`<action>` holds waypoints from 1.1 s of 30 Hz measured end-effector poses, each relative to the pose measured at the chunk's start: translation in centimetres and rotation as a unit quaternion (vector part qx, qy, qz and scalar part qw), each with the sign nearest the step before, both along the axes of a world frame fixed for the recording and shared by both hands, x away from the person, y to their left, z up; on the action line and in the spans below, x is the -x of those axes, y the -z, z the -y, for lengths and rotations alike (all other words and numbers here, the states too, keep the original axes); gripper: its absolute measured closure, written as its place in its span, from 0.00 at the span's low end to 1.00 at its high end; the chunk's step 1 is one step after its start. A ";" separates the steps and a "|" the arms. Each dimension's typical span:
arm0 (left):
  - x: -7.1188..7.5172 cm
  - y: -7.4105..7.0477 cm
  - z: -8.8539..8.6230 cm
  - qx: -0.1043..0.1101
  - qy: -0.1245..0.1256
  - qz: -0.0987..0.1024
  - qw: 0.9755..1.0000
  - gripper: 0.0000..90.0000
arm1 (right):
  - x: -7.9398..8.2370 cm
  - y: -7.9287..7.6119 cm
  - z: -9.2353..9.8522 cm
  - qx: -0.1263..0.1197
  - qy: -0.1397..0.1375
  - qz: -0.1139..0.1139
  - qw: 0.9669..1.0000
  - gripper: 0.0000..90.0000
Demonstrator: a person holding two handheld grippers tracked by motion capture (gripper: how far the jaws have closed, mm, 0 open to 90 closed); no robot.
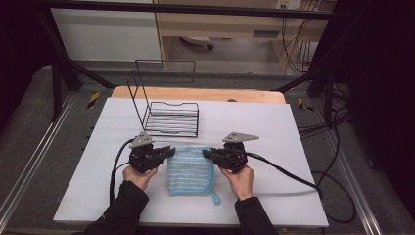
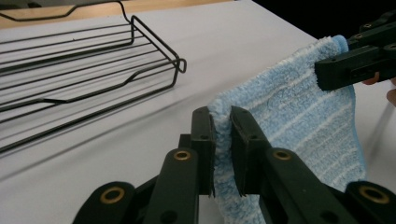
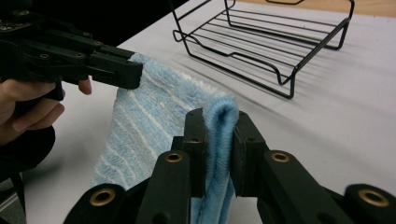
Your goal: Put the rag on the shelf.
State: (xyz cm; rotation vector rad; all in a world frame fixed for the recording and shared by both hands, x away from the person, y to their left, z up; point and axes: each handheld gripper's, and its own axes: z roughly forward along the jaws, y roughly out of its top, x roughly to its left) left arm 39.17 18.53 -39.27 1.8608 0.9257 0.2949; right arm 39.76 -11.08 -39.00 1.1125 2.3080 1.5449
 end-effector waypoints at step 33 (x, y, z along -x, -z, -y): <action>1.6 -4.8 -2.2 0.045 -0.035 0.081 0.995 0.89 | 1.8 -5.8 -2.2 -0.013 -0.007 0.114 0.993 0.88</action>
